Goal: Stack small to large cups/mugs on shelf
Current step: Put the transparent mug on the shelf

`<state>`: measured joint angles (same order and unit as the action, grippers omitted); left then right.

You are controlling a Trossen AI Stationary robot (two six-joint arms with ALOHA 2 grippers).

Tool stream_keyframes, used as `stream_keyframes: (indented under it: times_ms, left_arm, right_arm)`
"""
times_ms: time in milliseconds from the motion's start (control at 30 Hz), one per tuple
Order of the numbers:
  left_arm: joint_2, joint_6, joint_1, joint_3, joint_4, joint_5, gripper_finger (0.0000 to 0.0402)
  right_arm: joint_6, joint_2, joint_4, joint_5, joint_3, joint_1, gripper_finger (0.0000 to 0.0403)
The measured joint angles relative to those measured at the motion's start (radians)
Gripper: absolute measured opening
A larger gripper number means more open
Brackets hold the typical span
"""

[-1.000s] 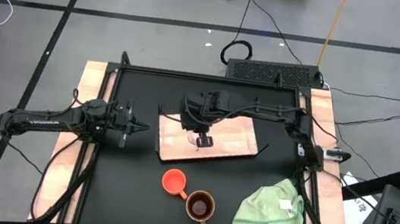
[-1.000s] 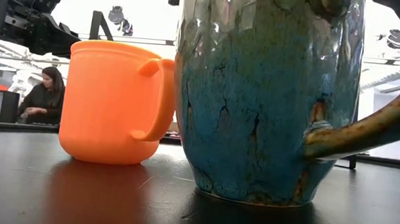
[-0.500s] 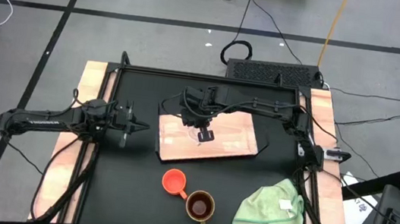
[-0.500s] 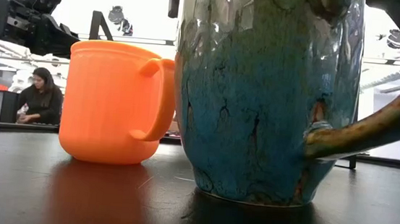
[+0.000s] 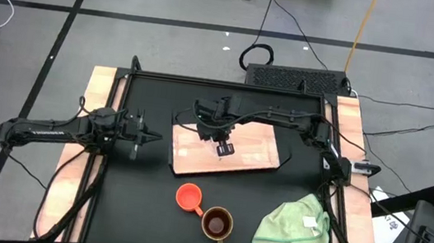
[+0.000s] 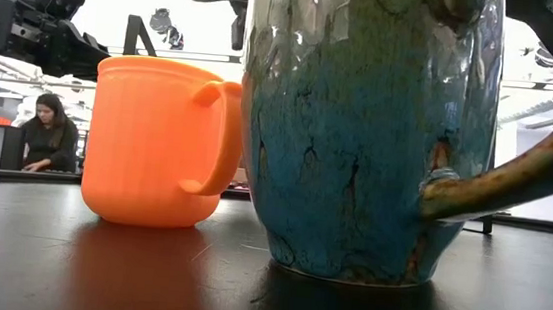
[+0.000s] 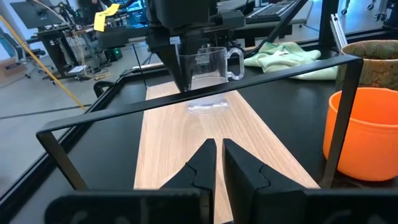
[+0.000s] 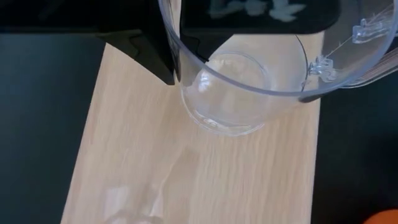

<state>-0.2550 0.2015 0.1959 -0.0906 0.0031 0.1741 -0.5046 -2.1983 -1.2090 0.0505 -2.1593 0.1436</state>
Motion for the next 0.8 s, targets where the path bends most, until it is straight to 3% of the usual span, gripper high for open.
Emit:
stream_keyframes:
  times_ms: [800]
  left_arm:
    - [0.000,0.000,0.000,0.000,0.000,-0.001,0.0031]
  right_arm:
    - [0.081,0.002,-0.051,0.006,0.030,-0.002,0.0000]
